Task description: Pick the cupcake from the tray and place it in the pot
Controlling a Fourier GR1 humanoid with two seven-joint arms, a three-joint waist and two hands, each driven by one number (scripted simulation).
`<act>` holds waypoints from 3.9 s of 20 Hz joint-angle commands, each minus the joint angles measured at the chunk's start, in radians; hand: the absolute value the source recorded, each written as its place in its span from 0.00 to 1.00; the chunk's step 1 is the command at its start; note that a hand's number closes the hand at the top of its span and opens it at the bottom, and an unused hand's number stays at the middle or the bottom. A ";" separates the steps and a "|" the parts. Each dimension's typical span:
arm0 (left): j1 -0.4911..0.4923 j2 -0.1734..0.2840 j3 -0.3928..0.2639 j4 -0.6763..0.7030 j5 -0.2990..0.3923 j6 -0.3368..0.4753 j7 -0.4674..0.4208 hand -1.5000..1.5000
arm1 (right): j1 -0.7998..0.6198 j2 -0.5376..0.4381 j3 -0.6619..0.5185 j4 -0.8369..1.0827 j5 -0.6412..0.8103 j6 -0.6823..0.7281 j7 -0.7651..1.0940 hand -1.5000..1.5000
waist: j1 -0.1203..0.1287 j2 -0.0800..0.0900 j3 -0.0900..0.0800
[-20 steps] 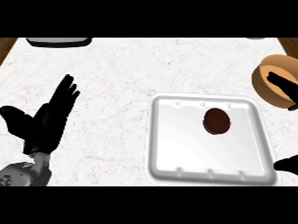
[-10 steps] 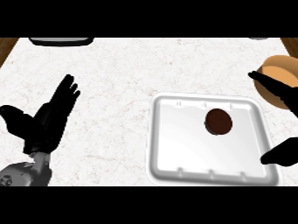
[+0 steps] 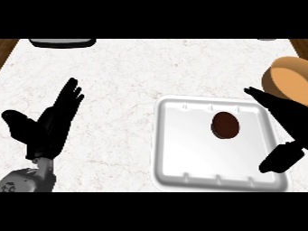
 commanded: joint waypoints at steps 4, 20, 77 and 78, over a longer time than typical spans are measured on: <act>0.059 -0.042 -0.007 -0.054 -0.050 -0.009 0.004 0.50 | 0.080 0.094 0.009 0.052 0.172 -0.074 -0.090 0.00 | 0.001 -0.001 0.001; 0.029 -0.083 0.081 -0.012 -0.086 -0.100 0.022 0.50 | -0.014 0.264 -0.017 0.171 0.332 0.002 -0.009 0.00 | 0.000 0.000 0.000; 0.064 -0.169 0.156 -0.037 -0.159 -0.166 0.034 0.50 | 0.101 -0.290 -0.779 0.634 0.326 -0.189 -0.722 1.00 | -0.016 -0.004 -0.001; 0.006 -0.188 0.138 -0.045 -0.184 -0.125 0.085 0.50 | 0.126 -0.324 -0.820 0.673 0.302 -0.187 -0.797 1.00 | -0.020 -0.004 0.000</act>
